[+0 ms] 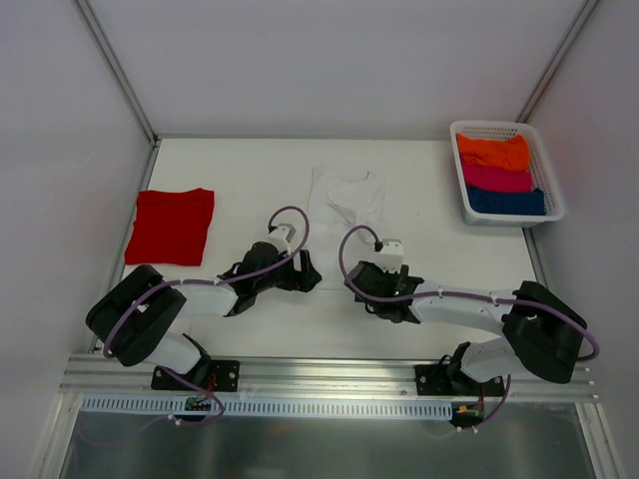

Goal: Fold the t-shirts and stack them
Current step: Grab one side of the 2/3 rectangular tshirt with both arms

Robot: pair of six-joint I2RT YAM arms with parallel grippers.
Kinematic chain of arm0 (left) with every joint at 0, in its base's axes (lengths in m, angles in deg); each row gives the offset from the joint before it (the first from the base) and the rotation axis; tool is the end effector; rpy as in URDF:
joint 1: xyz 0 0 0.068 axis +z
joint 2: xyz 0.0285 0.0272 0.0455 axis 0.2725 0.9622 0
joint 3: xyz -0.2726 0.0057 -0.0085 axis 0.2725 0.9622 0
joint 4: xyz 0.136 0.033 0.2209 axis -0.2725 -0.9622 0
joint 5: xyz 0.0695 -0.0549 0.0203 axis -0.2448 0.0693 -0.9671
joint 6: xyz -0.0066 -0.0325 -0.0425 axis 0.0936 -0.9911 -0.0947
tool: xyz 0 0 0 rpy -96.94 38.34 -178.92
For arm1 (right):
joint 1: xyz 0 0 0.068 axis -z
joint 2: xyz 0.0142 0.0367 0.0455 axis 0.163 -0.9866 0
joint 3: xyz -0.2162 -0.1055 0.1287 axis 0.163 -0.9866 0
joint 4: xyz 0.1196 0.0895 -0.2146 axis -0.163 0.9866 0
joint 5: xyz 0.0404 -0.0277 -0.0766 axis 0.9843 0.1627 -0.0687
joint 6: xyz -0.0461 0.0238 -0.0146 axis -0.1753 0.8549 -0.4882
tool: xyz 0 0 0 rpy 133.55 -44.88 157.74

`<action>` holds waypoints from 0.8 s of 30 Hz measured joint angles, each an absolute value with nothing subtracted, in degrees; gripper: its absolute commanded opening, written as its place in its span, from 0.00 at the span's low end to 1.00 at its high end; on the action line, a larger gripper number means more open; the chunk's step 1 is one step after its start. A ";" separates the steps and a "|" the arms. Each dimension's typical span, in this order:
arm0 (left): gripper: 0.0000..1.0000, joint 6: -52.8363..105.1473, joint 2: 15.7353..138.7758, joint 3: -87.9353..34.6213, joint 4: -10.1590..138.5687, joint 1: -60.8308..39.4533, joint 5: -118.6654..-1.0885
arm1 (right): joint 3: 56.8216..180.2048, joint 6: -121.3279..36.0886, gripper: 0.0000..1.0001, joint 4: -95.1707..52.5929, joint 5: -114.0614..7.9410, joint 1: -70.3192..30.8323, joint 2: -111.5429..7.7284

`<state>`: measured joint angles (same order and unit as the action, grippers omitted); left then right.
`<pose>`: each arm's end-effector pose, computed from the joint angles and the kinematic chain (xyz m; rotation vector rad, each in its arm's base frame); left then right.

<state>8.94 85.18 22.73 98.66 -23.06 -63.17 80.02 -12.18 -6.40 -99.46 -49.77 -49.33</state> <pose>0.2021 -0.1669 0.1473 0.2420 2.0755 -0.8306 0.1456 0.2002 0.1702 -0.1978 2.2737 -0.0284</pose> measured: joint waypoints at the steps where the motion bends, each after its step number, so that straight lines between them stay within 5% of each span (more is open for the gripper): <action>1: 0.84 8.92 84.94 22.73 98.24 -23.06 -63.45 | 80.02 -12.14 0.70 -6.44 -99.46 -49.55 -49.78; 24: 0.73 8.39 89.29 19.86 99.36 -22.89 -62.62 | 74.56 -15.68 0.70 -22.14 -96.89 -41.05 -51.84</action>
